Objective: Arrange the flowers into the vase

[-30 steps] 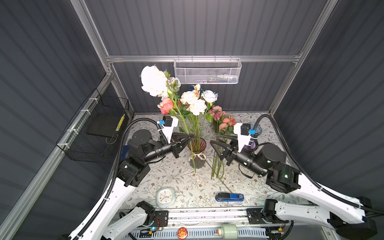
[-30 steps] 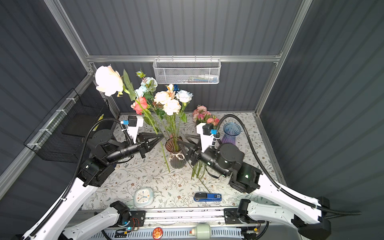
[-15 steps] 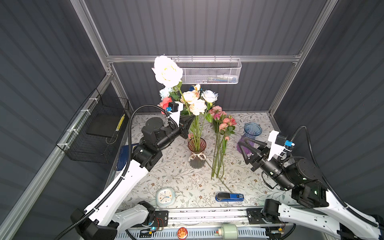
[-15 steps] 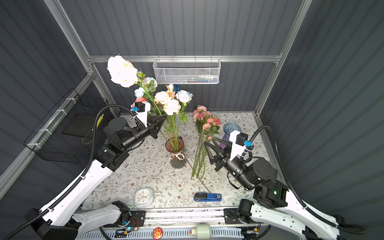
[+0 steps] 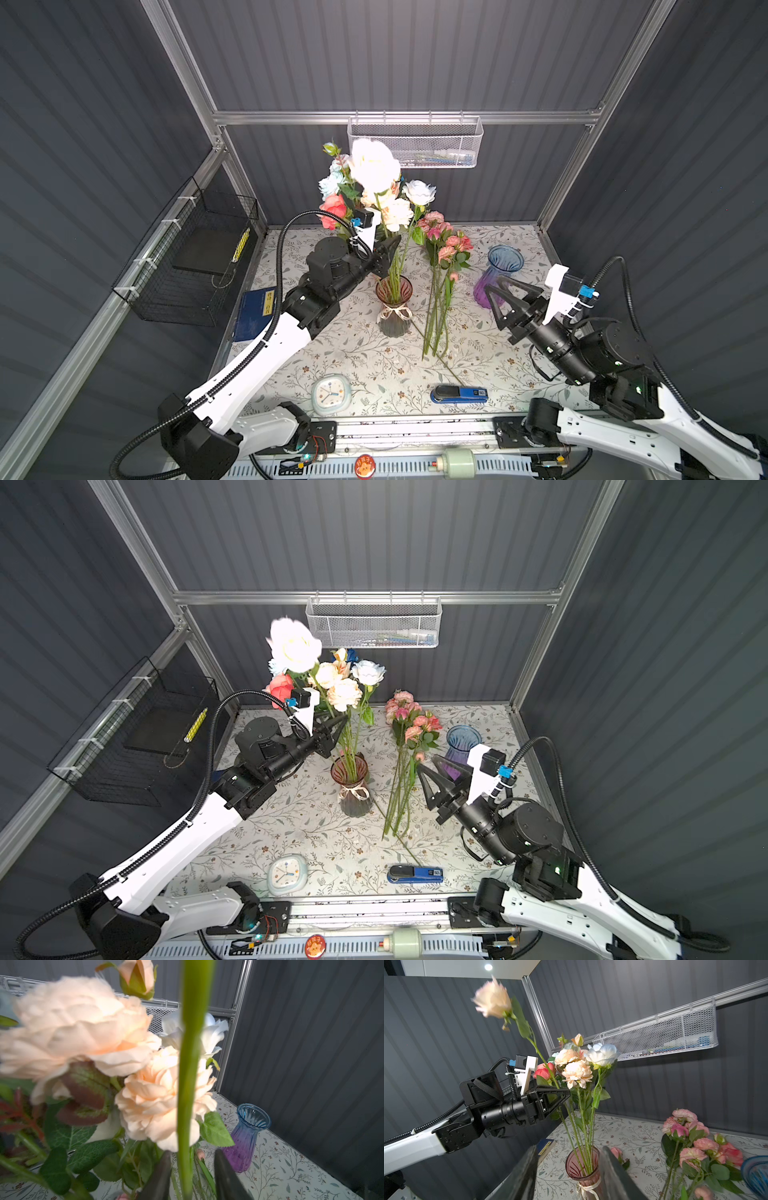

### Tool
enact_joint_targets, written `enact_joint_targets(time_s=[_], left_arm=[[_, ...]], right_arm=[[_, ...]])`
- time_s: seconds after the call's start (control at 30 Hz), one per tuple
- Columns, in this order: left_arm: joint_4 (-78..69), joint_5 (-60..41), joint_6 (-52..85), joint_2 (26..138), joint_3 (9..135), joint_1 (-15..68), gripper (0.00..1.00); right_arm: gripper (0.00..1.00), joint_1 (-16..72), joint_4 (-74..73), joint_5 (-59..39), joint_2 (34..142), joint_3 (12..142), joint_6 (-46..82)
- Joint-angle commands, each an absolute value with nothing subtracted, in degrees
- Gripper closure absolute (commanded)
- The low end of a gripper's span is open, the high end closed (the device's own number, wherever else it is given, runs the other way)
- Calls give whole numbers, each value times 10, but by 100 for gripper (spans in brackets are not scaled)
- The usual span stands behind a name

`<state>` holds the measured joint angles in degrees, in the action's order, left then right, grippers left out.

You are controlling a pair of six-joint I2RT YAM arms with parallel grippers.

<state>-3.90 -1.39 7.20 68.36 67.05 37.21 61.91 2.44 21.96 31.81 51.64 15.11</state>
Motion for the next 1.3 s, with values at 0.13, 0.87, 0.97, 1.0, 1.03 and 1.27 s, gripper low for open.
enact_joint_targets(time_s=[0.13, 0.87, 0.97, 1.0, 1.03, 1.27], left_arm=[[10, 22, 137, 638, 689, 375, 20], [-69, -88, 307, 512, 692, 375, 0], [-45, -96, 321, 490, 675, 375, 0], [-36, -98, 325, 480, 666, 375, 0], [-24, -100, 328, 469, 655, 375, 0], [69, -94, 343, 393, 567, 375, 10]], right_arm=[[38, 618, 36, 225, 324, 515, 149], [29, 618, 128, 211, 348, 457, 229], [28, 618, 140, 205, 357, 453, 230], [28, 619, 143, 202, 359, 451, 229], [28, 618, 146, 201, 363, 450, 229], [31, 619, 162, 198, 400, 460, 213]])
